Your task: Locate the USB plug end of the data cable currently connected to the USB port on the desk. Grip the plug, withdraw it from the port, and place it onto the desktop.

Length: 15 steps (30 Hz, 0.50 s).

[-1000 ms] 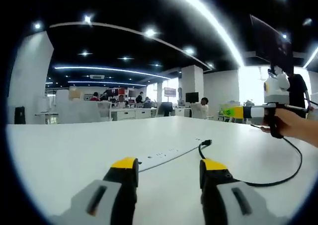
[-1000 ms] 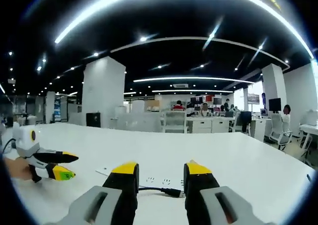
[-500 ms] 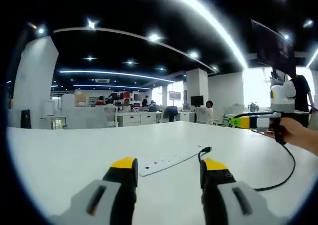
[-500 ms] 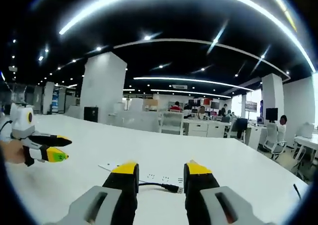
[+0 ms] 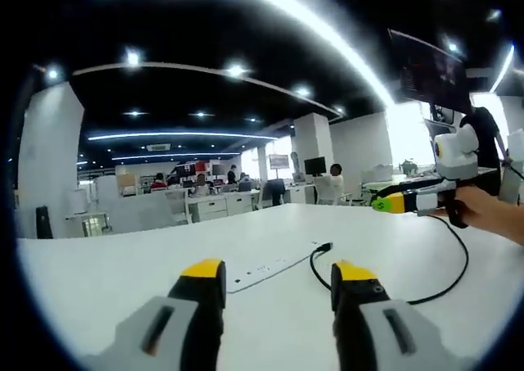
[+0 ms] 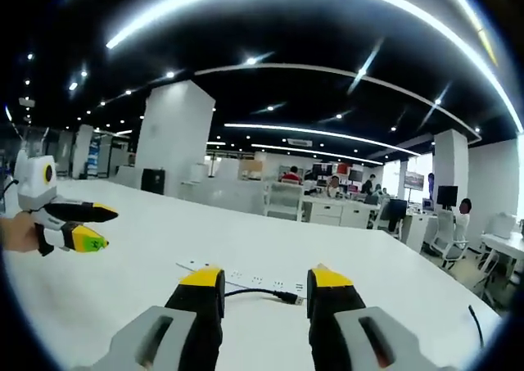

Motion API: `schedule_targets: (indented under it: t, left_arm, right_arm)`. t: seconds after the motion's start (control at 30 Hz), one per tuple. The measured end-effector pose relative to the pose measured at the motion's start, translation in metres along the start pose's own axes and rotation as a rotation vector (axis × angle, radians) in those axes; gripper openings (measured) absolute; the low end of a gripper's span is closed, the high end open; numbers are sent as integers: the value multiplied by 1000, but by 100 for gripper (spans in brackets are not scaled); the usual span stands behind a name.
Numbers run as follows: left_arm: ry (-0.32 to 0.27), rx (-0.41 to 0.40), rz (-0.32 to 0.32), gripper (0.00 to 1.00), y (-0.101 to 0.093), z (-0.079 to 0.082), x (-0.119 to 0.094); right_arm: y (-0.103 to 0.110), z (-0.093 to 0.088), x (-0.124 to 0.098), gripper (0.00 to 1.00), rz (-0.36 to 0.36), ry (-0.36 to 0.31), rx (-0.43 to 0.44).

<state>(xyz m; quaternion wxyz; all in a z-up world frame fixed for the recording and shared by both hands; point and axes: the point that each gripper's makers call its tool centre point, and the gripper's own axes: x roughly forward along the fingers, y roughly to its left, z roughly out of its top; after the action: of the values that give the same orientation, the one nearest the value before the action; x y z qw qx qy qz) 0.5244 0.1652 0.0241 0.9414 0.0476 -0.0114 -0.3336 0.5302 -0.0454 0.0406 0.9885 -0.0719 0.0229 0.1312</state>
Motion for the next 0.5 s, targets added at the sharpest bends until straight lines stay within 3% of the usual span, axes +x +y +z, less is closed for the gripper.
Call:
schedule_targets:
  t: [0.4, 0.5]
  left_arm:
    - [20, -8, 100, 53, 23, 10, -49]
    - [25, 1, 109, 54, 24, 14, -61]
  right_arm:
    - [10, 8, -32, 41, -13, -43, 18]
    - [10, 11, -35, 40, -31, -44, -54]
